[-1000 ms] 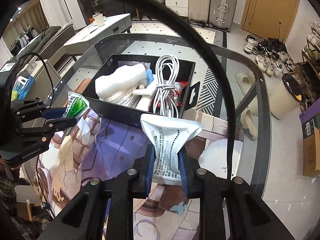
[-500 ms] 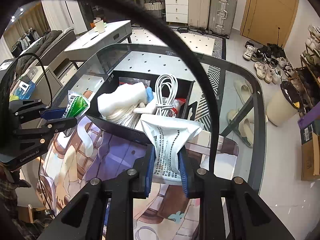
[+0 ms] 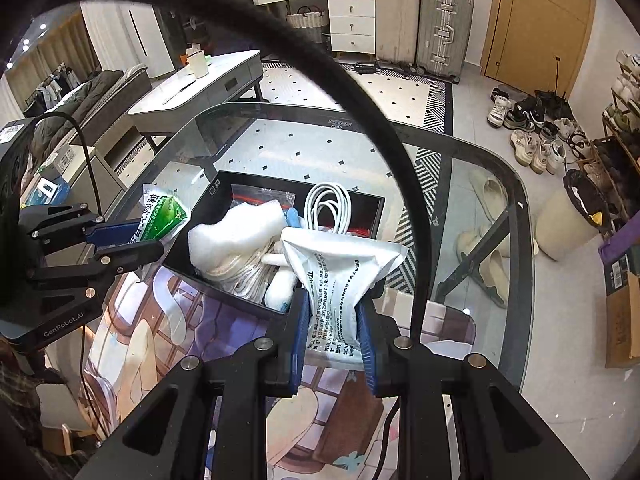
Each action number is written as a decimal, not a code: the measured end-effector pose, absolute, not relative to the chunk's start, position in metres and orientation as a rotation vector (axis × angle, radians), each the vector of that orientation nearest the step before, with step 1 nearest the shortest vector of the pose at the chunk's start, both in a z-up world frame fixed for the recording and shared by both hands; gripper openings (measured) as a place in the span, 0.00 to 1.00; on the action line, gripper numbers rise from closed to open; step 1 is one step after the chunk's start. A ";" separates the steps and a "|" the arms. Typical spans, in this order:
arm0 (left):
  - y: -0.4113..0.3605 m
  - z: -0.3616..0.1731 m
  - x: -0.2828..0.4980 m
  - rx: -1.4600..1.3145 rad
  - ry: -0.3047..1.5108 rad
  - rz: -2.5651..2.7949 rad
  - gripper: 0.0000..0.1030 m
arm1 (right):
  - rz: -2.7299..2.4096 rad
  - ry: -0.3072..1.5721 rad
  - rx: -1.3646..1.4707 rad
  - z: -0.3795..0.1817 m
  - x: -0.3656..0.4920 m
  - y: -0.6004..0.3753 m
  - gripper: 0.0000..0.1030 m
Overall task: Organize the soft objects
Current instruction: 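Lift both sachets and carry them over the black box with both tools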
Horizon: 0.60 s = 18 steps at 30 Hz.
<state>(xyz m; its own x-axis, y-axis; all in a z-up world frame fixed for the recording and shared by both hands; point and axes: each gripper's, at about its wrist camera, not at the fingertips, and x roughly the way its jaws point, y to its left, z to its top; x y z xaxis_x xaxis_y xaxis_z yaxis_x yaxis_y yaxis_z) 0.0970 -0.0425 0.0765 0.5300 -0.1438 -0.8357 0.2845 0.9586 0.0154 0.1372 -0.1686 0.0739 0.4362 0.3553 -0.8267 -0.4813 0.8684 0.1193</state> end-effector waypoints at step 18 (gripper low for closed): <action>-0.050 0.071 0.126 0.150 0.993 -0.270 0.18 | 0.563 0.995 -0.125 0.068 0.170 -0.150 0.22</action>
